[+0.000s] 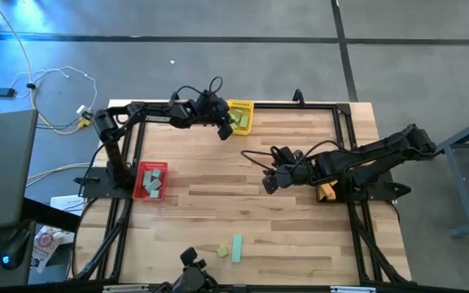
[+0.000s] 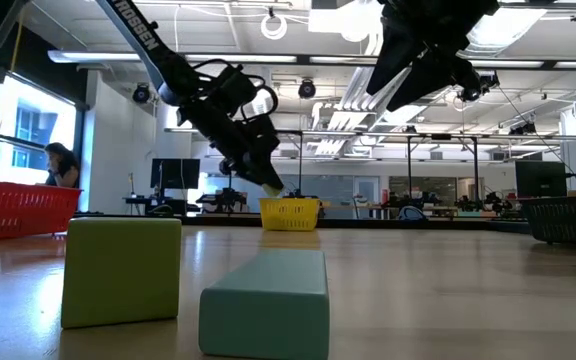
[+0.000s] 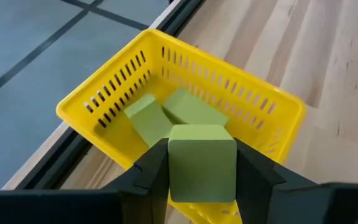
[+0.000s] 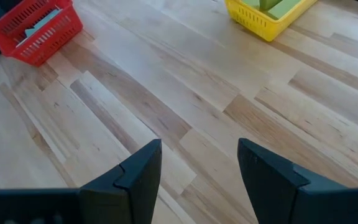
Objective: Sort & place blocks by color
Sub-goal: Put the green block into the yellow bin, then put the blue block into the red bin
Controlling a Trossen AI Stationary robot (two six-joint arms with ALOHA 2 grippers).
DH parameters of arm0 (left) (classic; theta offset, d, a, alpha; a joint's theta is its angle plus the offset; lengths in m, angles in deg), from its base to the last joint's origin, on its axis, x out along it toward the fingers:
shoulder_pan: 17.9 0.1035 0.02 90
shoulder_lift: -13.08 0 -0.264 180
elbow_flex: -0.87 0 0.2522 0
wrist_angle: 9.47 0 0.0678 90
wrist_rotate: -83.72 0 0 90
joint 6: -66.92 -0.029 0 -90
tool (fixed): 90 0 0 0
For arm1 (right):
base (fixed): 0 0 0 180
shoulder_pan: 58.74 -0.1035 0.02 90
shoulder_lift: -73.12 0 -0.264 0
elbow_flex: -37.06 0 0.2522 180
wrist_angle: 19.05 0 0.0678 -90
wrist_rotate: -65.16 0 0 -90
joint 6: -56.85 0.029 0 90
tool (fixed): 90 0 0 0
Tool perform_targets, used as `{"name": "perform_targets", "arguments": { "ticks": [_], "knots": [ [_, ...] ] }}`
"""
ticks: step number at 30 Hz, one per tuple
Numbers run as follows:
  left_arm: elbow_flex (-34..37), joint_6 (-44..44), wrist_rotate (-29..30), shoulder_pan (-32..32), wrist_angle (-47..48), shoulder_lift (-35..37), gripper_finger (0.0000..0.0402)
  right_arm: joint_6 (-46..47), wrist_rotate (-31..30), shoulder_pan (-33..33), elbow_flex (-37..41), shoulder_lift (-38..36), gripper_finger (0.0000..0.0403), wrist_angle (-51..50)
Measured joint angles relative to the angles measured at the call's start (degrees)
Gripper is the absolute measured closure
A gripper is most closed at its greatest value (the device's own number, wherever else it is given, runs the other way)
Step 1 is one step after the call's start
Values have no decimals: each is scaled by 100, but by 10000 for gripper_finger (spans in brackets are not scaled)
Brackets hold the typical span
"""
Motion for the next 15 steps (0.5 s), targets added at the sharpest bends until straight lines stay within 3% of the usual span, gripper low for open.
{"name": "perform_targets", "arguments": {
  "ticks": [15],
  "knots": [
    [-2,300,129,7,151,345,179,-440,154,-40,-7,118,206,652]
  ]
}}
